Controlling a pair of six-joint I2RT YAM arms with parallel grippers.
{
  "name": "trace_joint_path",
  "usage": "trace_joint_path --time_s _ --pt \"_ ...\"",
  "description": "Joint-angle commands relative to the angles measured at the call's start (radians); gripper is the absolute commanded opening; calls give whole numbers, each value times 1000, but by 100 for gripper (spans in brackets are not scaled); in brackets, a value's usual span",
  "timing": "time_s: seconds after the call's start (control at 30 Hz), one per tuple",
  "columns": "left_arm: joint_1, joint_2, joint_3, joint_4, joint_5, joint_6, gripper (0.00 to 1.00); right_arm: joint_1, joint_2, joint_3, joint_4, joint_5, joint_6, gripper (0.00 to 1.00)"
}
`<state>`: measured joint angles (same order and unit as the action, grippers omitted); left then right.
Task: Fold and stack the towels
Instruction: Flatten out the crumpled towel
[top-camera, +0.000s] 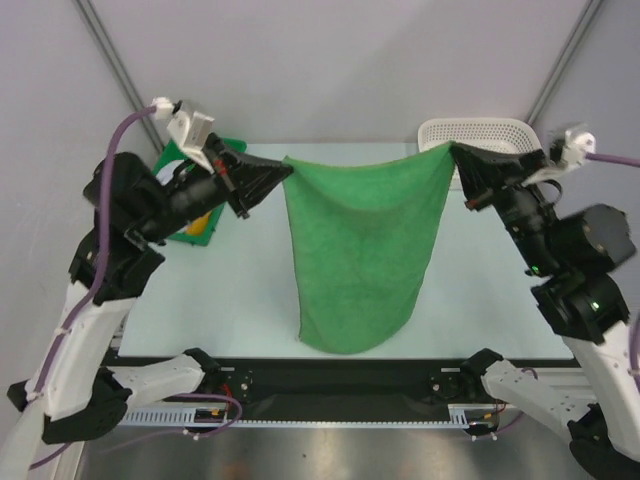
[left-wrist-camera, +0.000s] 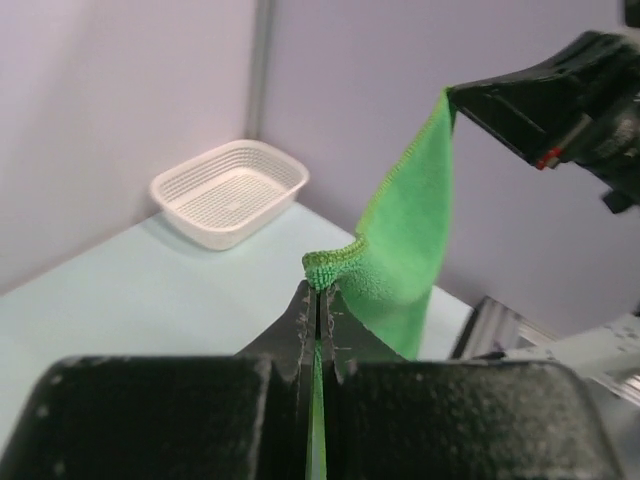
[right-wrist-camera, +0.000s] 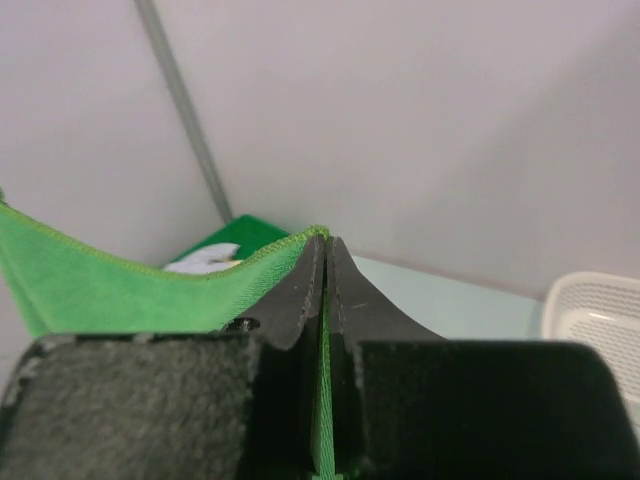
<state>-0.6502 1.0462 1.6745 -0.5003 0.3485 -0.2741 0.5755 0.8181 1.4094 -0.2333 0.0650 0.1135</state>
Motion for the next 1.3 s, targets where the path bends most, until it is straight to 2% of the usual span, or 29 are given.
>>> trace_joint_path --time_s 0.0,0.03,0.13,0.17,0.23,0.4,0.6,0.73,0.83,0.93,1.07,1.17,1.2,1.27 --pt "47 159 103 -43 -145 92 0 -38 169 17 130 121 -110 0" --pt "107 202 119 -35 -110 87 0 -66 212 26 143 102 -110 0" --pt "217 348 152 12 -49 69 0 -233 392 68 221 -106 -39 0" --pt "237 409 148 49 -42 67 0 -261 489 71 264 -201 3 0" --pt "299 466 142 98 -33 69 0 -314 596 111 330 -266 20 0" --pt "386 705 174 244 67 84 0 -341 915 224 448 -410 20 0" --pt "458 940 361 232 141 131 0 -373 1142 336 548 -516 29 0" --pt "477 1020 400 239 172 171 0 -384 1251 381 595 -571 37 0" --pt "480 1022 377 262 159 185 0 -391 1271 381 638 -591 43 0" --pt "477 1002 354 270 173 168 0 -387 1256 388 605 -567 51 0" --pt "465 887 271 247 201 159 0 -378 1104 298 499 -490 15 0" --pt "443 728 156 247 265 147 0 -362 894 177 404 -439 -15 0" --pt "431 619 121 247 267 151 0 -355 791 148 373 -426 -38 0" --pt "390 502 0 241 242 176 0 -318 664 60 272 -393 -64 0"
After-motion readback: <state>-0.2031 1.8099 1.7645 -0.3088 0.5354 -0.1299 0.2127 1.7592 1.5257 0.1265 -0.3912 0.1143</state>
